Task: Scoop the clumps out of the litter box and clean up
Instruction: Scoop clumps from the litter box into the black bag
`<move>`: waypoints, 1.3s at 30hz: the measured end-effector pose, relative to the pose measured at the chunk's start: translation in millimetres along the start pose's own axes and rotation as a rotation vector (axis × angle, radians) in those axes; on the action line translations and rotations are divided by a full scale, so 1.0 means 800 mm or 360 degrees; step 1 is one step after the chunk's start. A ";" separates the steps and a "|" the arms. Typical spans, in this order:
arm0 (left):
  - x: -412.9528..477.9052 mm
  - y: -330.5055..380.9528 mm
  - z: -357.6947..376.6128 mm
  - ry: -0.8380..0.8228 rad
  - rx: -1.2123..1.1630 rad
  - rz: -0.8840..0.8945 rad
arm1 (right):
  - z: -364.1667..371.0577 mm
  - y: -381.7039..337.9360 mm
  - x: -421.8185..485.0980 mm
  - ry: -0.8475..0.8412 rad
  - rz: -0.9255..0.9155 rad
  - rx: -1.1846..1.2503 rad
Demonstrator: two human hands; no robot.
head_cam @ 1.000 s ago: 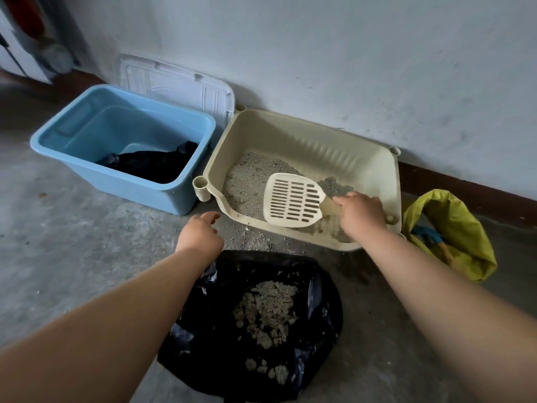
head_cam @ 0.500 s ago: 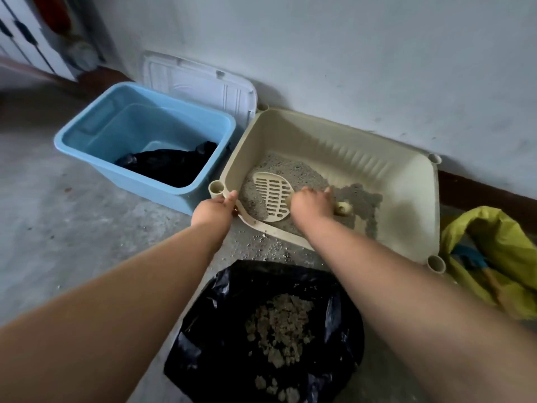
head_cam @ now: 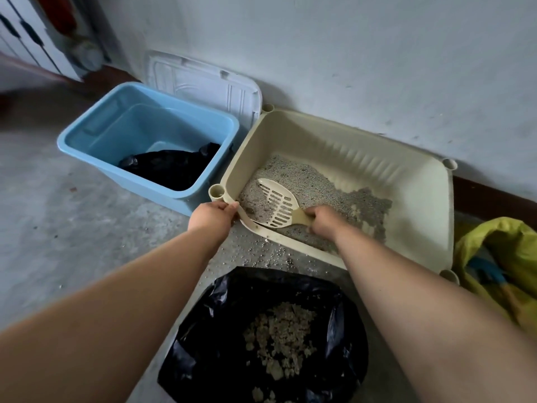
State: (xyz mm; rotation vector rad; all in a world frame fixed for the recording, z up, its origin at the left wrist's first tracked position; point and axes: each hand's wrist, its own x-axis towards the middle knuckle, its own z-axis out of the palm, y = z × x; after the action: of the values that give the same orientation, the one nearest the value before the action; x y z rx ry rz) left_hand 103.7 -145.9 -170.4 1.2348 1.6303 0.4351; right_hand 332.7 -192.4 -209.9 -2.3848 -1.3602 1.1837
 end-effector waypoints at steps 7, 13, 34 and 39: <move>-0.002 0.003 -0.001 -0.0017 0.0079 0.0028 | 0.014 0.010 0.001 0.0046 -0.0047 0.0293; 0.000 0.003 -0.003 -0.0016 0.0096 0.0009 | 0.015 0.013 0.001 0.0066 -0.0048 0.0354; -0.013 -0.013 -0.002 -0.0115 0.0223 0.0112 | -0.032 0.028 -0.085 0.0378 -0.0289 -0.0327; -0.023 -0.028 -0.005 -0.0163 0.0130 0.0040 | -0.015 0.067 -0.137 0.0524 -0.0692 -0.0509</move>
State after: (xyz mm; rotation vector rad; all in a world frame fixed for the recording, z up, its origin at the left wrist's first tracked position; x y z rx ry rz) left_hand 88.2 -169.9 -176.5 1.3184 1.5599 0.3186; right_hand 345.9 -306.1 -165.9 -2.1657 -1.9189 0.4684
